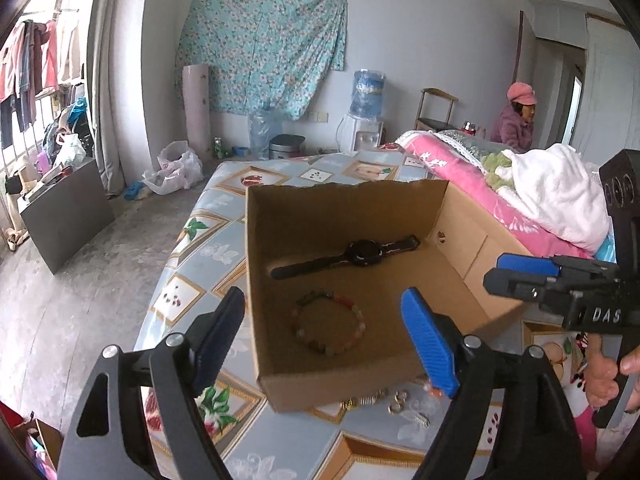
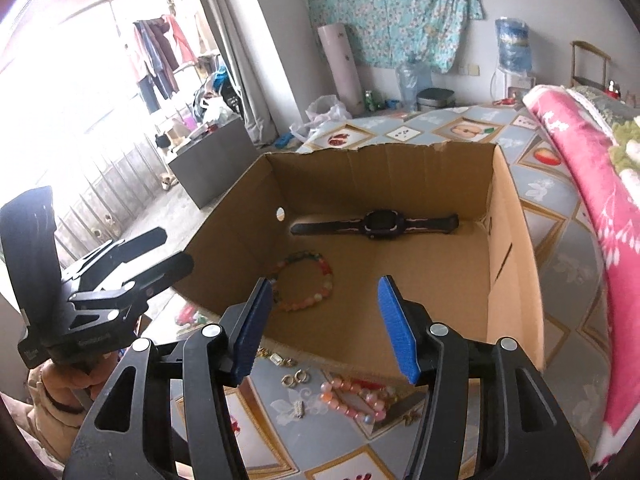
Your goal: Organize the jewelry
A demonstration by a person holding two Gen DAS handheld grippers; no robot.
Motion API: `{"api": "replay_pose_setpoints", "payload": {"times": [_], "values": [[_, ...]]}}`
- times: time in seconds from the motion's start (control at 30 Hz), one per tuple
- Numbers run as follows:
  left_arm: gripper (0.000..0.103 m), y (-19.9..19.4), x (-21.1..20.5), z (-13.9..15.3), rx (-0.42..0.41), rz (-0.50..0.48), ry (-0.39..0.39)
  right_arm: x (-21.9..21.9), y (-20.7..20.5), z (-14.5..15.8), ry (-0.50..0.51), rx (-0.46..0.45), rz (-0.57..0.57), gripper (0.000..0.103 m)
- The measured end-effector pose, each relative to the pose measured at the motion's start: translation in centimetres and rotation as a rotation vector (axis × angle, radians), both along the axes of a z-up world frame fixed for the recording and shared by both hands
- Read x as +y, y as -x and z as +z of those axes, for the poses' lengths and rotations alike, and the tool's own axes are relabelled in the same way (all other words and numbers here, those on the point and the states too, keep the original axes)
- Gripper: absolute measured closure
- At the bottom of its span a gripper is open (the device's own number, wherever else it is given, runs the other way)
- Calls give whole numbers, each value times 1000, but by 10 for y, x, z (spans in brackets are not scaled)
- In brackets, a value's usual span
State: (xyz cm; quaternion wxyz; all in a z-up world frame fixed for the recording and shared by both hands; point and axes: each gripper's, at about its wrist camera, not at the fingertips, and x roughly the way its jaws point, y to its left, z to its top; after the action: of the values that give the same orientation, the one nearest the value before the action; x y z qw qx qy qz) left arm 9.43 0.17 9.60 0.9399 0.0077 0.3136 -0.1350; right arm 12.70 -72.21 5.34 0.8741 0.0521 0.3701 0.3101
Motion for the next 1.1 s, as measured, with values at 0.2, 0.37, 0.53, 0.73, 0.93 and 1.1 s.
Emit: {"api": "replay_pose_setpoints", "payload": {"times": [0.2, 0.37, 0.53, 0.73, 0.93, 1.1], "values": [[23, 31, 13, -3, -7, 22, 15, -10, 26, 1, -25, -9, -8, 50], [22, 51, 18, -13, 7, 41, 12, -15, 45, -3, -30, -10, -3, 49], [22, 61, 15, -36, 61, 45, 12, -14, 60, -23, -19, 28, 7, 49], [22, 66, 9, -66, 142, 44, 10, -15, 72, -56, 2, 100, 10, 49], [22, 65, 0, -89, 195, 24, 0, -16, 73, -82, 16, 174, 17, 49], [22, 59, -10, -98, 202, -5, 1, -6, 69, -88, 22, 192, 47, 49]]}}
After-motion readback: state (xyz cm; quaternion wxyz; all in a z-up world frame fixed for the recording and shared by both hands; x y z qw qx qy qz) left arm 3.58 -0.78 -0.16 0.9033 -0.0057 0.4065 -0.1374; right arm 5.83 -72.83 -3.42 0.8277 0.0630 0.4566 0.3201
